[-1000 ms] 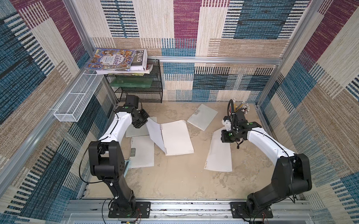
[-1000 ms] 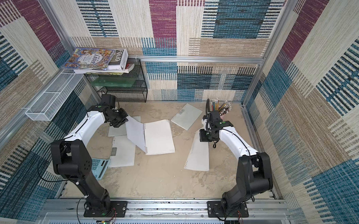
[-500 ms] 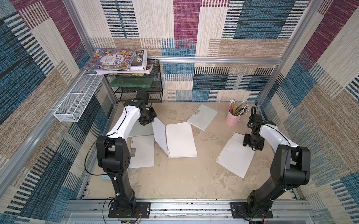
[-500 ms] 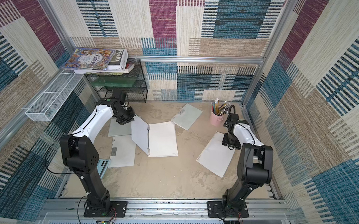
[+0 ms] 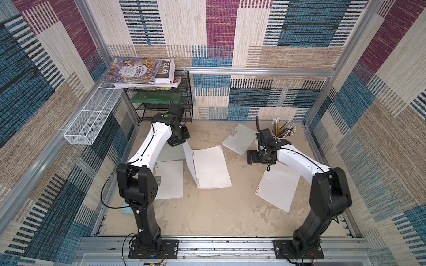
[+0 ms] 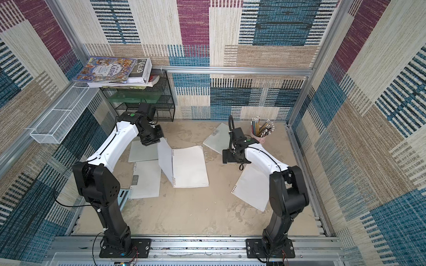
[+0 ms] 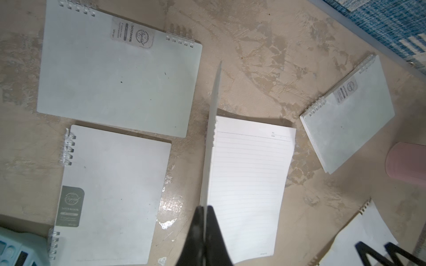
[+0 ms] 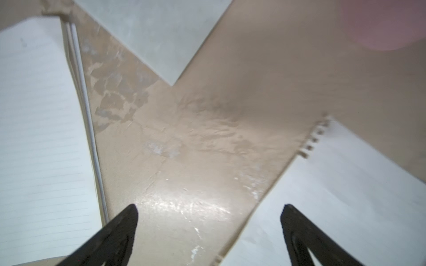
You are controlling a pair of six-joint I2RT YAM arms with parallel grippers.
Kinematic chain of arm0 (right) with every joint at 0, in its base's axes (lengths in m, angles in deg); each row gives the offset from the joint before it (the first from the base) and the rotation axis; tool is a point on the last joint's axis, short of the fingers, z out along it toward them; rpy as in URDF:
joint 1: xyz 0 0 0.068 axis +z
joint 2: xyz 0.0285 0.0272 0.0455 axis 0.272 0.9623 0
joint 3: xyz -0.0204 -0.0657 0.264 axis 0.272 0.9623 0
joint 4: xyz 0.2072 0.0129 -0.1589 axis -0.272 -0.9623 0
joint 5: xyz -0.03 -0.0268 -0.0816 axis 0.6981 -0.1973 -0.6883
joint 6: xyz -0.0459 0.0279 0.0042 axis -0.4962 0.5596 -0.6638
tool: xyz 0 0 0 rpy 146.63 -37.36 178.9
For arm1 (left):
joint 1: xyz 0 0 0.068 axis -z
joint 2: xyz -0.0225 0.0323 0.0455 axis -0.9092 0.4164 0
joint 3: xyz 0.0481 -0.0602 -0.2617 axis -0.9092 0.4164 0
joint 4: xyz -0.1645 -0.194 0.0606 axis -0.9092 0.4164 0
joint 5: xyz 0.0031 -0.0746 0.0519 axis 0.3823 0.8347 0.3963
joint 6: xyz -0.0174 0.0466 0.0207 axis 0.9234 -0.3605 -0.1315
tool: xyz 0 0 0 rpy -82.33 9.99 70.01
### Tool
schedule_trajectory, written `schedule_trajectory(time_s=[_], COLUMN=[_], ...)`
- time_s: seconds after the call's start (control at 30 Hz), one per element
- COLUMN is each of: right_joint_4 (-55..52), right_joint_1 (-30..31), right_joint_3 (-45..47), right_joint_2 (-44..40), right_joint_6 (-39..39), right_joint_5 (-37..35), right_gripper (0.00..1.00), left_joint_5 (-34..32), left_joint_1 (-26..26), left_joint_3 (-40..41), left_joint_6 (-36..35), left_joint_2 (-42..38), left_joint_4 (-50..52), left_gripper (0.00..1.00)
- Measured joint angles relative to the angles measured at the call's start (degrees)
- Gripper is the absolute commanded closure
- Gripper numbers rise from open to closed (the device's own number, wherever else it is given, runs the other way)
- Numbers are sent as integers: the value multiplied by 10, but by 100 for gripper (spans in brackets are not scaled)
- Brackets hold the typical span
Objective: Tear off pages from different notebooks
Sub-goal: Move the paper to the center of the board.
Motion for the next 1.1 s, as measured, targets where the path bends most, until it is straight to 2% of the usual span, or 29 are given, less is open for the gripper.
schedule_trajectory(time_s=[0.1,0.27,0.5,0.53,0.6,0.67,0.73,0.8,0.9,0.97,1.07,1.1], right_joint_4=[18,25,31,33,45,57,65,58,16,5,5,6], right_joint_1=[16,1,-68,-82,-114,-150,-193,-231,-262,-256,-202,-177], right_joint_3=[32,102,204,215,233,248,259,261,246,222,179,166], right_joint_2=[18,-21,-76,-83,-98,-110,-121,-129,-151,-179,-210,-212], right_joint_6=[18,40,45,44,42,40,37,33,30,28,25,24], right_joint_5=[32,37,56,58,69,86,99,96,57,39,3,0], right_gripper=[3,3,3,3,2,2,2,2,2,2,0,0], left_joint_5=[-21,-42,-24,-14,5,23,38,53,82,103,124,124], left_joint_1=[2,9,50,55,63,71,80,88,99,104,104,102], left_joint_3=[-9,-37,-114,-126,-143,-160,-177,-193,-215,-222,-207,-196], left_joint_6=[-2,-3,-1,0,4,9,18,24,26,27,25,24], left_joint_2=[7,28,86,97,114,130,147,161,180,188,184,177], left_joint_4=[17,39,49,48,48,48,51,52,51,50,43,41], left_gripper=[100,100,100,97,90,75,66,61,35,24,1,1])
